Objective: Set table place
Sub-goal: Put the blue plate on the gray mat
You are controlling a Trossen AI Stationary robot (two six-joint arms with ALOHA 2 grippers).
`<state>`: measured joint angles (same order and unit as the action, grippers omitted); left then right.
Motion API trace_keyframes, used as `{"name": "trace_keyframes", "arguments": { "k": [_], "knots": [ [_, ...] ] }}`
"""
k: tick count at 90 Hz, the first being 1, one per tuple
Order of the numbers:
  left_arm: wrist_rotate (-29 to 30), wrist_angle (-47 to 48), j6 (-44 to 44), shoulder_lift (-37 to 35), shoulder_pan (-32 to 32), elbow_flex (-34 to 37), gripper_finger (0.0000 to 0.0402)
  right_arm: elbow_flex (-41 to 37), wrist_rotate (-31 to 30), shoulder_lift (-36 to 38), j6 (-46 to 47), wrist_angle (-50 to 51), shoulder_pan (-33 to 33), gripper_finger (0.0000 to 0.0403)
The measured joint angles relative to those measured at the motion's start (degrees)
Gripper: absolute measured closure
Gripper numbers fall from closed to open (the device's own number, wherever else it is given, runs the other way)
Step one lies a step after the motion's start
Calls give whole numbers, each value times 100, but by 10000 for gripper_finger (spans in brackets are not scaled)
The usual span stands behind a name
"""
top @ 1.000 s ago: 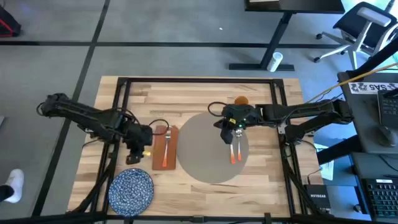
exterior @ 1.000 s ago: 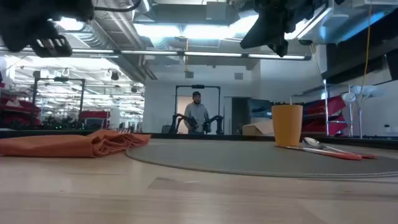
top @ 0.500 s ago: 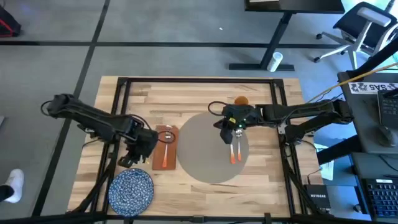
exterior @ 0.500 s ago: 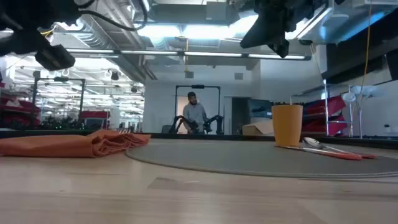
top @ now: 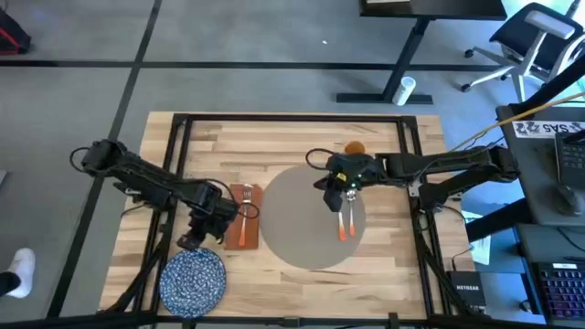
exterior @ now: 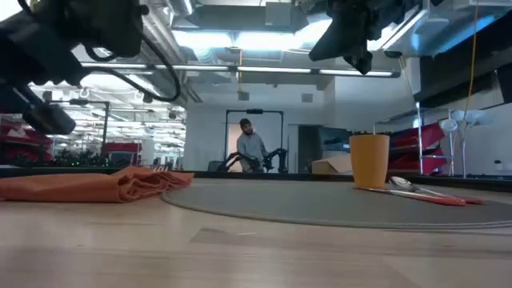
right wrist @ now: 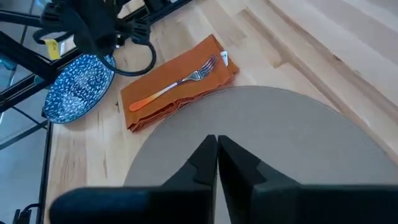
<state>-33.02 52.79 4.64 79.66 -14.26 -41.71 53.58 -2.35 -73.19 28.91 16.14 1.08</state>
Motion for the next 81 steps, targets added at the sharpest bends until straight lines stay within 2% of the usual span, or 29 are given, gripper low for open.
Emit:
{"name": "trace_keyframes", "arguments": {
  "k": [21,43,81],
  "knots": [
    [123,-736,-277,0,0,4,302,0,2,0,0,-2,0,402],
    [407,-880,-160,249,0,7,267,0,6,0,76,-2,0,402],
    [224,-897,-55,811,-47,11,253,0,48,0,127,5,0,402]
  ]
}}
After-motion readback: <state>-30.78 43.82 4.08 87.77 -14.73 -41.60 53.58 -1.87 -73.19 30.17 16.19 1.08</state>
